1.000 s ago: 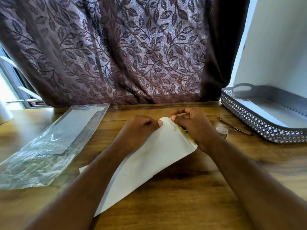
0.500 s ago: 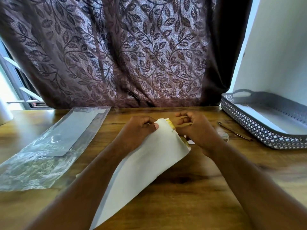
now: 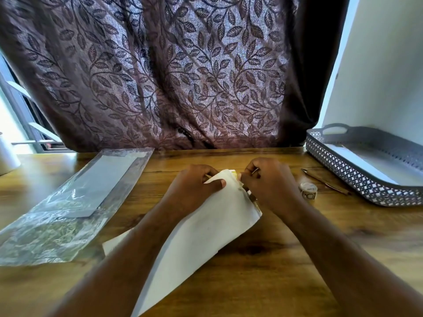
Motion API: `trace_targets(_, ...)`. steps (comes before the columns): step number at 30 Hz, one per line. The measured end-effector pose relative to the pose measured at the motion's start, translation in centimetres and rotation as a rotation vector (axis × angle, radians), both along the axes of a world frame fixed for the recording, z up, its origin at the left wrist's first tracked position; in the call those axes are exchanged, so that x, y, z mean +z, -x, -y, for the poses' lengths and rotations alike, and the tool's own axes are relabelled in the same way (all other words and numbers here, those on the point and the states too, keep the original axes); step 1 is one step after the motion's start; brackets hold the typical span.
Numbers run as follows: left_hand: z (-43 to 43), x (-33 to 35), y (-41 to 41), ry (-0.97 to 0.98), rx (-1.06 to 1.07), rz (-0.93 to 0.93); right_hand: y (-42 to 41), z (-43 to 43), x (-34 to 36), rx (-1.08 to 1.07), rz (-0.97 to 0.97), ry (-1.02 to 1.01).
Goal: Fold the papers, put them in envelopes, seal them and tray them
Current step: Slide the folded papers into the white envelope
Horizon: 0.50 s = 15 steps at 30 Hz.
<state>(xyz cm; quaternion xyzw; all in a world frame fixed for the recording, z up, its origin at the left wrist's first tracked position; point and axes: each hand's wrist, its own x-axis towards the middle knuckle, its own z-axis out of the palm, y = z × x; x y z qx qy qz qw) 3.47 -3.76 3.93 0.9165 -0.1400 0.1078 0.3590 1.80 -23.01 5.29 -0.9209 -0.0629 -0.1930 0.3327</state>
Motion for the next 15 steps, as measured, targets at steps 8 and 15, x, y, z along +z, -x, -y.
trace_targets(8,0.07,-0.17,0.35,-0.097,0.048,-0.011,0.39,-0.32,0.54,0.157,-0.295,-0.163)
trace_targets(15,0.25,0.14,0.70,-0.129,0.088,-0.027,0.20,-0.17,0.48,0.167,-0.450,-0.178)
